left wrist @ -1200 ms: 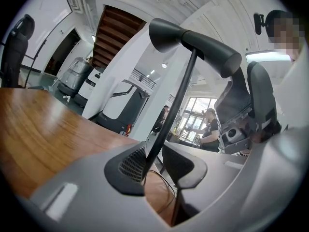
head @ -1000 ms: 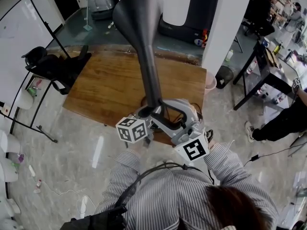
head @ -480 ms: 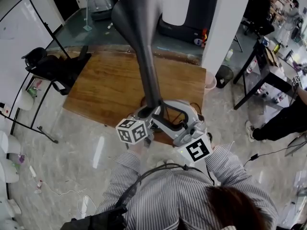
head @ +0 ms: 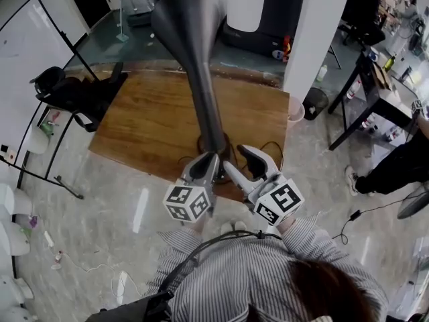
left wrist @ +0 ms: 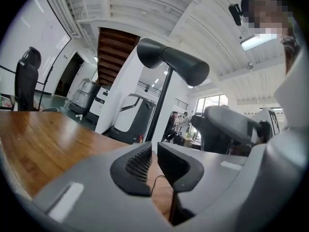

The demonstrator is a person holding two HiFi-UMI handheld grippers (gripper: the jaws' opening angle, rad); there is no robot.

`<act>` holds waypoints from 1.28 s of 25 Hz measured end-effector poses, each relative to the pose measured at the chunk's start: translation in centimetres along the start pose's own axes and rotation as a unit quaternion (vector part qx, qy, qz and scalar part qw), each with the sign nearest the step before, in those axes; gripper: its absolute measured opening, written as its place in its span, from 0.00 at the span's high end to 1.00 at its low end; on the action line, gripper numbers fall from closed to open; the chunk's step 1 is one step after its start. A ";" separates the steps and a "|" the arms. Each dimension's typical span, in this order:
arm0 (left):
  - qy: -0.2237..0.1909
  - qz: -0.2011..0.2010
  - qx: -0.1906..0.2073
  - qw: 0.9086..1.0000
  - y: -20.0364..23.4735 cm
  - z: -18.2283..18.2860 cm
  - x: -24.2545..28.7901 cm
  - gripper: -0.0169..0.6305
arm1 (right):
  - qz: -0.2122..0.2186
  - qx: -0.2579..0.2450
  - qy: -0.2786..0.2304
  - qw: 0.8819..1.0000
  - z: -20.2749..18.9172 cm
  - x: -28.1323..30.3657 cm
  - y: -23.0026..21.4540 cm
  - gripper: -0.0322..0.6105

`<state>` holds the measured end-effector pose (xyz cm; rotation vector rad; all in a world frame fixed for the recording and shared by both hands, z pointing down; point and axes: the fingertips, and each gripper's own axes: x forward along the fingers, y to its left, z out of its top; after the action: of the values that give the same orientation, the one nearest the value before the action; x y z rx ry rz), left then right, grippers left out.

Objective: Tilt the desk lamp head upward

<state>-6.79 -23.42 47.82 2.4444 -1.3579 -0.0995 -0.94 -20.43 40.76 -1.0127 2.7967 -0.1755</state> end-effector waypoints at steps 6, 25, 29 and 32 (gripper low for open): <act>0.017 0.037 0.034 0.999 -0.5 -1.3 -1.0 0.96 | -0.011 0.033 0.077 0.996 -4.4 0.2 -0.4 0.84; 0.020 0.049 0.034 0.998 -1.1 -1.7 -2.0 0.97 | -0.006 -0.026 0.145 0.989 -7.5 0.6 -0.1 0.95; 0.021 0.048 0.029 0.998 -1.4 -1.8 -1.9 0.97 | -0.008 -0.025 0.146 0.989 -7.5 0.3 -0.4 0.95; 0.022 0.047 0.027 0.998 -1.5 -1.8 -2.0 0.97 | -0.009 -0.025 0.147 0.989 -7.4 0.3 -0.3 0.95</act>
<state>-6.28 -20.56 48.87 2.4073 -1.4719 0.0131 -2.39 -20.48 48.08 -1.1060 3.0693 -0.2797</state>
